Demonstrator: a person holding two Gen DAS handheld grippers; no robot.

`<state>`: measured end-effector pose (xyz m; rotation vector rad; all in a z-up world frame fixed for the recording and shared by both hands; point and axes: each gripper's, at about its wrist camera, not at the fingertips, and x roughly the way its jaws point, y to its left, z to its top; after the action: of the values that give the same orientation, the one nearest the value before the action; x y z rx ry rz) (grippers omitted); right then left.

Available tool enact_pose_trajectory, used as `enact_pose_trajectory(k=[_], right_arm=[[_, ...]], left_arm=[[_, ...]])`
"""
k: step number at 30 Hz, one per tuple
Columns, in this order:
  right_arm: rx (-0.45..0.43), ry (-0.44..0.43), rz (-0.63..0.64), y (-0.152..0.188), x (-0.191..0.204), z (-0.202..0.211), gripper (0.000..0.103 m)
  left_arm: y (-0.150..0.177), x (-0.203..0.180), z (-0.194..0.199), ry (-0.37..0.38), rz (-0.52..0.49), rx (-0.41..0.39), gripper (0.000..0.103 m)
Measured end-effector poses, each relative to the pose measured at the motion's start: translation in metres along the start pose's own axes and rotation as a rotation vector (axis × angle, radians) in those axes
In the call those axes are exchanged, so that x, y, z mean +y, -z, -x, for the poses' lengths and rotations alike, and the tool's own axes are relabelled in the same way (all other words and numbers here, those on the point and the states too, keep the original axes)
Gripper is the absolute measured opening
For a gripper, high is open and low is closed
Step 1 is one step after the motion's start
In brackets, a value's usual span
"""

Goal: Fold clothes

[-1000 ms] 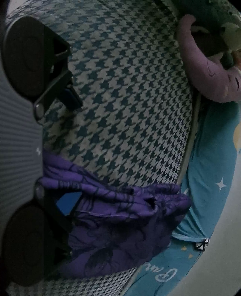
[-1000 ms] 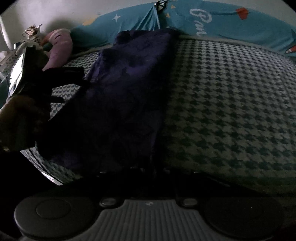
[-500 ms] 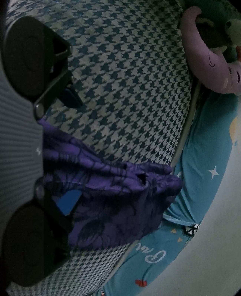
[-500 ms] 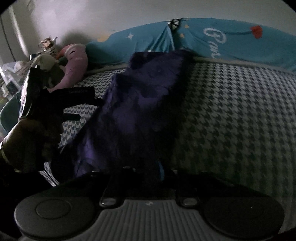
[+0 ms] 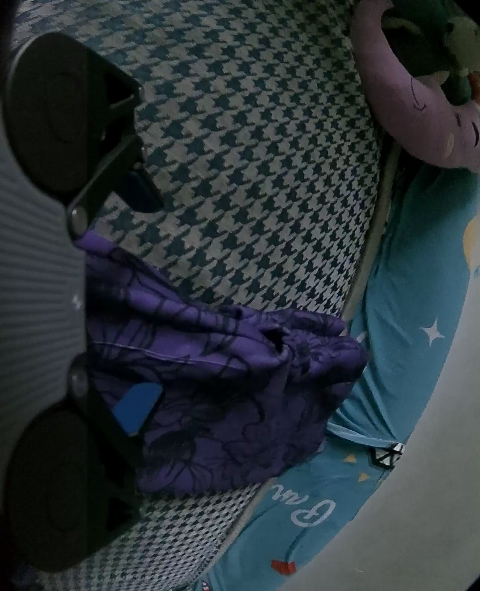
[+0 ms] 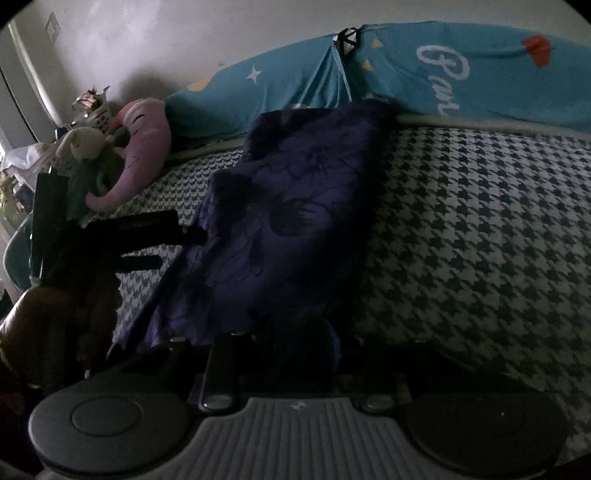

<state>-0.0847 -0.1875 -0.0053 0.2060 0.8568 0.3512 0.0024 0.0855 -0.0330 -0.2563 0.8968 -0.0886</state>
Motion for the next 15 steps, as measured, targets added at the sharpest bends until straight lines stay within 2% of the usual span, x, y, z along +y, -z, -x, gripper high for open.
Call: enact_pose_trajectory(k=[5, 15], right_arm=[[-0.016, -0.002, 0.008, -0.013, -0.009, -0.012, 0.034], [-0.044, -0.025, -0.086, -0.043, -0.035, -0.037, 0.035]], left_arm=[[-0.005, -0.004, -0.007, -0.013, -0.009, 0.011, 0.102], [-0.017, -0.012, -0.017, -0.012, -0.006, 0.017, 0.102]])
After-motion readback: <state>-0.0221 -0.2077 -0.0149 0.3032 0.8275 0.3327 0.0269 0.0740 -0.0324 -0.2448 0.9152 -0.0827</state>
